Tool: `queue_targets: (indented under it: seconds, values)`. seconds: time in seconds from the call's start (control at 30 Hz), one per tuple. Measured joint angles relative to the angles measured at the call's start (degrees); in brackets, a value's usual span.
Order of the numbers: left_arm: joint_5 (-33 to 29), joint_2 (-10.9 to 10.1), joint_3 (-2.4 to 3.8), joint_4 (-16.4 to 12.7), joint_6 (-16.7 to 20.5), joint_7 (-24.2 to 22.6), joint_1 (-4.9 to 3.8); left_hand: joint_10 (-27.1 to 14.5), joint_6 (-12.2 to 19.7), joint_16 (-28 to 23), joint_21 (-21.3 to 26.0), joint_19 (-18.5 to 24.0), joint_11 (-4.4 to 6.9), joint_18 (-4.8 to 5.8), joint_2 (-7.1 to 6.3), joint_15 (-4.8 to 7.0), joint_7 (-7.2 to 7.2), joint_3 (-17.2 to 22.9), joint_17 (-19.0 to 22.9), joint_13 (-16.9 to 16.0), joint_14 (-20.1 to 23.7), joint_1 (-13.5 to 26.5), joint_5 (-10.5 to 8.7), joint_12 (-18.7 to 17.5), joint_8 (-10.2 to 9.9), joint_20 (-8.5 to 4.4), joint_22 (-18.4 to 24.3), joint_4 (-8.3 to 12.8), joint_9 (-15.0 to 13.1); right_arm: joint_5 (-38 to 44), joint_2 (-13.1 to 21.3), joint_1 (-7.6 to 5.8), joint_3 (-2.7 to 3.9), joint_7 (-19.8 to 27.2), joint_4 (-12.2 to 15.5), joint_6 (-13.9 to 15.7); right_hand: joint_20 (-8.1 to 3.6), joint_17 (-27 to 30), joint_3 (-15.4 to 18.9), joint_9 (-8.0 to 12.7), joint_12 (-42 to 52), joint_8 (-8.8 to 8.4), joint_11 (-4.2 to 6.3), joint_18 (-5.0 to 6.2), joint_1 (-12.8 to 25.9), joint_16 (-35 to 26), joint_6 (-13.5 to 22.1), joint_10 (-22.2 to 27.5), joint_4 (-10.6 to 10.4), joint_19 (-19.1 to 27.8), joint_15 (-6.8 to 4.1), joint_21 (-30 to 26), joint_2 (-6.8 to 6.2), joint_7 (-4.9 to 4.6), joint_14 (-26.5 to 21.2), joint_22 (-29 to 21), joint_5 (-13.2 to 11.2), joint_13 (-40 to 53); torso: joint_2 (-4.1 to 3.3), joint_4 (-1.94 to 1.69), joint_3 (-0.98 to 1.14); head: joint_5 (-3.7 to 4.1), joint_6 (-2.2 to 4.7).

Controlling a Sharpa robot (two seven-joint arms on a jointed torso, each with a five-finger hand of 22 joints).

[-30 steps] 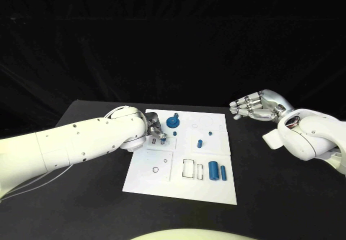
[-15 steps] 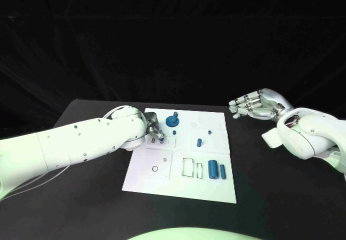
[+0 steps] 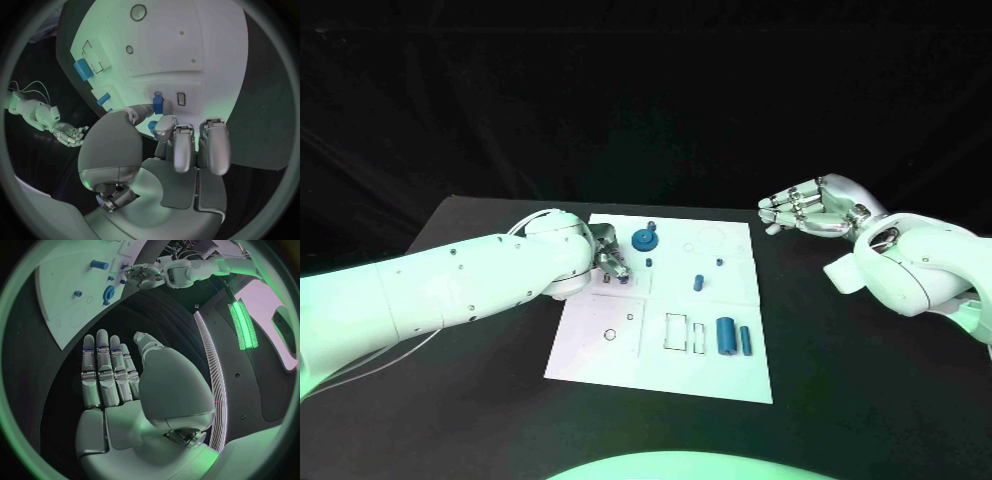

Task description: Assemble the parts on the task board

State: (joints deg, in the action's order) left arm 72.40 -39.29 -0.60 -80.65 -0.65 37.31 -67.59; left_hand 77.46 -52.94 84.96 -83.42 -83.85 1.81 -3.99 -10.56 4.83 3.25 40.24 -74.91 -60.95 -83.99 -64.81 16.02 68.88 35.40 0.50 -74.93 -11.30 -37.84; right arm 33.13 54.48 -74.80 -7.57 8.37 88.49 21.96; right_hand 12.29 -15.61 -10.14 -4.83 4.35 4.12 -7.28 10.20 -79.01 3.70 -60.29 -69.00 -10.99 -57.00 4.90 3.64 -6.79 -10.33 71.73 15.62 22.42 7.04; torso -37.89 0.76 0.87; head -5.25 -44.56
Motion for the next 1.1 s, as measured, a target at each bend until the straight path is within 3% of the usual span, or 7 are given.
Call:
queue_targets:
  seconds: [0.97,1.1]
  values:
    - [0.04,-0.16,0.02,-0.12,-1.35,-0.05,0.19,0.21,-0.01,0.00,-0.23,0.00,0.21,0.01,-0.03,0.00,0.00,0.09,0.01,-0.29,0.00,0.84,-0.19,0.35,0.15,0.00,0.02,0.10,-0.40,-0.26,-0.13,0.09,0.00,0.02,-0.03,-0.09,0.00,0.11,-0.16,0.00,0.00,0.00,0.00,0.00,0.22,0.00,-0.21,0.00,-0.16,0.00,0.00,0.00,0.22,-0.21,0.00,-0.16,0.22,-0.05,-0.02,0.04,0.04,-0.16,-0.17]
    - [-0.01,-0.15,0.01,-0.06,-1.39,-0.05,0.20,0.63,-0.16,0.00,-0.23,0.00,0.62,0.00,-1.00,0.42,-0.66,1.91,0.01,-0.65,0.00,2.69,-0.89,0.63,0.53,0.00,0.02,2.91,-0.86,-0.28,-0.13,0.10,0.00,0.02,-0.02,-0.09,0.00,0.10,-0.16,0.00,0.00,0.00,0.00,0.00,0.22,0.00,-0.21,0.00,-0.16,0.00,0.00,0.00,0.22,-0.21,0.00,-0.24,0.22,-0.05,-0.02,0.04,0.04,-0.08,-0.29]
